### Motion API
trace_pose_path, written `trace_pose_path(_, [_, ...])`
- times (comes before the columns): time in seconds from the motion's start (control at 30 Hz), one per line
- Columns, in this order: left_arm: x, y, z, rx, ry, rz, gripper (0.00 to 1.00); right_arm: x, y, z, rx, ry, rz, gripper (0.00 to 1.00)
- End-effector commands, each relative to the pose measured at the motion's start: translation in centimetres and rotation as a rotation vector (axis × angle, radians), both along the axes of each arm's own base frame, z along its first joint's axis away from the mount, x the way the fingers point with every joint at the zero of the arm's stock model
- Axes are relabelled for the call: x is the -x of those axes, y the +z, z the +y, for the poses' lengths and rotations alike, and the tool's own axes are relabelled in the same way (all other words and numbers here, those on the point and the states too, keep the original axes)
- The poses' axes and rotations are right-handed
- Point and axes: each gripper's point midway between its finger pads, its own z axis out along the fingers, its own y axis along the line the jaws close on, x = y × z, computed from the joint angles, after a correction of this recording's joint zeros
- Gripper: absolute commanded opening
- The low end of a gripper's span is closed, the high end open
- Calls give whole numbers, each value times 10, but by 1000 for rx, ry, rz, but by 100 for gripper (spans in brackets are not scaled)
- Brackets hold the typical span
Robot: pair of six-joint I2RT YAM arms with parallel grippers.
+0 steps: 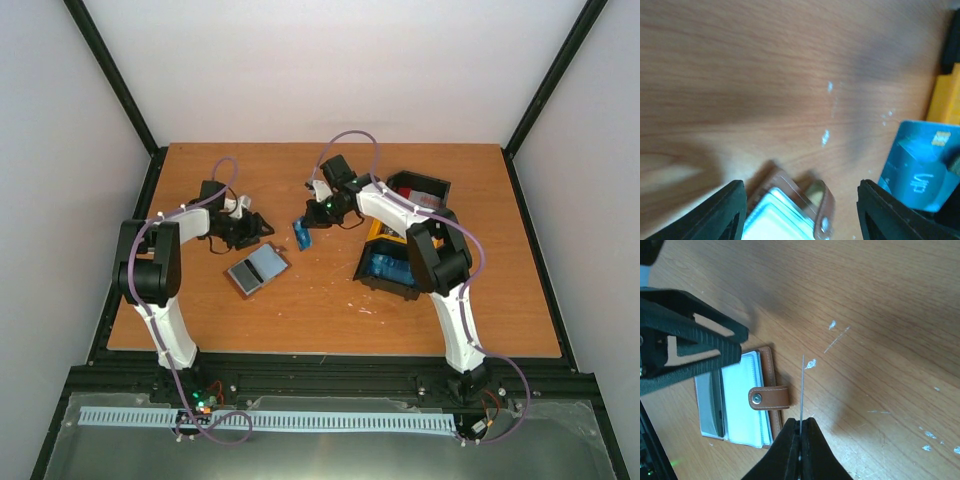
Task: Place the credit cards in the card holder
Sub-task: Adjust the card holder at the center of the board.
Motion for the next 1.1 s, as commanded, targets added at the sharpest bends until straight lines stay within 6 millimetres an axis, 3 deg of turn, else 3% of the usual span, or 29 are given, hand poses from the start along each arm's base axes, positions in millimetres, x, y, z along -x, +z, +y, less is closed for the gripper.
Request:
trace_pose_path(0.0, [13,23,-21,130,-143,-18,61,2,23,2,-42,10,-34,3])
trace_pose_path(0.3, [34,16,-35,180,-202,30,59,3,30,8,-89,4,-18,3])
trace_pose_path(0.57, [-4,39,-2,-50,-41,-126,72,10,27,4,-99,-16,2,3])
trace_pose_path(0.7, [-4,17,12,-141,4,-67,73,14,26,0,-91,-19,3,3])
trace_pose_path(0.93, [18,-7,-13,-148,-83,22,69,17,28,-4,-78,-19,-7,3])
trace_pose_path(1.07, [39,-13,-43,-61,-166,72,58,16,31,-6,-81,-24,-10,3])
